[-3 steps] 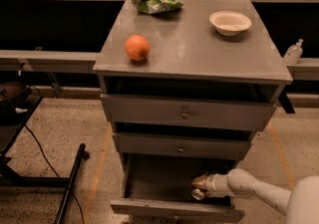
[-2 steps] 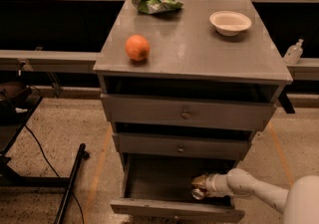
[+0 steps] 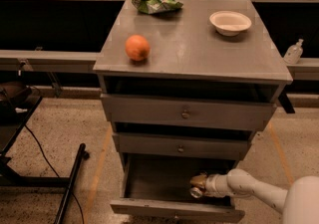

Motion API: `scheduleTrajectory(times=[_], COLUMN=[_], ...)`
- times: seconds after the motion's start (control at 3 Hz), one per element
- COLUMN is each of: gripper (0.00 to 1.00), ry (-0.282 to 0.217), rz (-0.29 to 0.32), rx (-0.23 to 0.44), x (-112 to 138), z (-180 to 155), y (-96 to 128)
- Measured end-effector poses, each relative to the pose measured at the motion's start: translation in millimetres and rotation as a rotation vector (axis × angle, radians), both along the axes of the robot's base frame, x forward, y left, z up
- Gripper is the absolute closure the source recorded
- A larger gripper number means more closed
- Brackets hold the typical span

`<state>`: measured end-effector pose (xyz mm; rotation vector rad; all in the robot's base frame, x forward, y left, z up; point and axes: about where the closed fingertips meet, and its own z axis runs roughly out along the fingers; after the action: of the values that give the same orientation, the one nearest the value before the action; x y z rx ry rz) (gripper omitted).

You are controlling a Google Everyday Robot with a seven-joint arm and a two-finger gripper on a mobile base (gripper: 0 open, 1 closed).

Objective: Place orange can into bottom drawer

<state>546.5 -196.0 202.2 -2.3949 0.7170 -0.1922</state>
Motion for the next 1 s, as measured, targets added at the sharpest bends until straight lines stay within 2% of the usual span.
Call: scheduleTrajectory(times=[0.33,1.0], gripper=[0.42,0.48], ry=[0.001,0.002], rz=[-0.003,-0.002], rx=[0.002,-0.007], x=[1.1,3.7], z=[0.1,1.5], y=[-0.1,2.0])
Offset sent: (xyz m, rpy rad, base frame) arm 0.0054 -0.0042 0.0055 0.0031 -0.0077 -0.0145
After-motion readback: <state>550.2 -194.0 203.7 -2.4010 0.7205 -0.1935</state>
